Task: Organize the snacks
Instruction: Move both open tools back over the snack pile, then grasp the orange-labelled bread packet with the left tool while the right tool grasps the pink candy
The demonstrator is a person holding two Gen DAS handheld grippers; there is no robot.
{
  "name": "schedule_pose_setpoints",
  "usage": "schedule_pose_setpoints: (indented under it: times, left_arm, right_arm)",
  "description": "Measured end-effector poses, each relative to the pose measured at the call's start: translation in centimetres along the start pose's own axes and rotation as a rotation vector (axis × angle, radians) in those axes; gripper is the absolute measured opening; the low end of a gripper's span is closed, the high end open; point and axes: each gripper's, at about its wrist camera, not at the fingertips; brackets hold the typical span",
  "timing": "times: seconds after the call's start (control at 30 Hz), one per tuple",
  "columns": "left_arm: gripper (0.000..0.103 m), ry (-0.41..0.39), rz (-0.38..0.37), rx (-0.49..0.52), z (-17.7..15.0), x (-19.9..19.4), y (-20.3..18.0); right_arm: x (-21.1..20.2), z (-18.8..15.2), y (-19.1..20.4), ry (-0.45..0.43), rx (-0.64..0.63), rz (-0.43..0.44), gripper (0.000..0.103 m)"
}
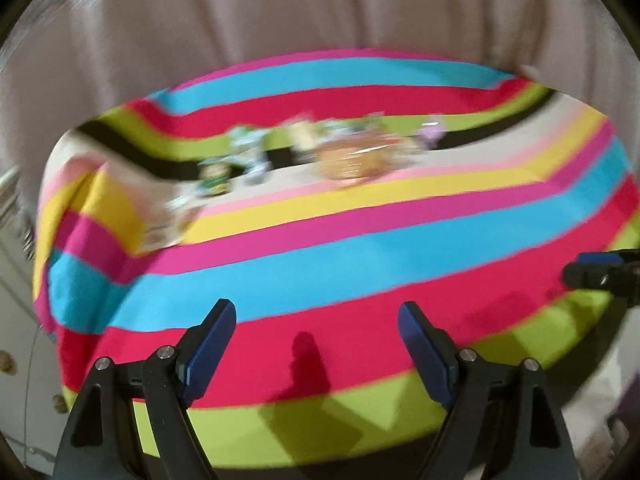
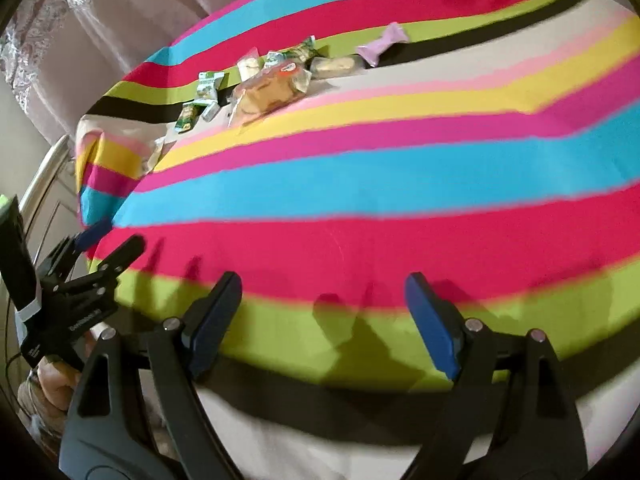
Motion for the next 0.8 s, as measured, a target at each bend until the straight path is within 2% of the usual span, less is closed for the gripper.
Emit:
schedule_pose_setpoints:
  times: [0.1, 0.2, 0.33, 0.47, 0.63, 0.8]
  left_arm:
    - [0.084, 0.000, 0.041, -0.058, 0.6, 1.0, 3.5]
    - [0.084, -0.006, 0.069, -0.086, 0.9, 1.7, 5.3]
    - [0.084, 0.009, 0.027, -0.114, 1.8, 3.6, 6.0]
    - [0.084, 0.001, -0.031, -0.058, 3.5, 4.8, 4.4]
    - [0.084, 0.015, -0.083, 0.042, 7.0, 7.9, 2.9]
    - [0.084, -0.011, -0.126, 0.090, 9.7, 10.1, 1.8]
  right_arm:
    - [2.5, 3.8, 0.0, -0.012, 0.028, -0.025, 0.085]
    - [4.5, 7.8, -1.2, -0.049, 0.103, -0.066, 0.085]
    - [8.0, 13.5, -2.9, -0.067, 0.227, -0.073, 0.085]
    - [11.8, 18.5, -3.5, -0.083, 0.317, -0.059, 0.085]
    - [15.8, 21.9, -4.1, -0.077, 0.388, -0.066, 0.085]
    - [17.6, 24.2, -3.5, -0.118, 0.350, -0.105, 0.083]
Point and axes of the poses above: each gripper's, at about its wrist camera, not at the fingertips, and x roughly the way its jaws point, y to its left, z to its top, and after that the axes turned 11 degrees about -z, right-handed
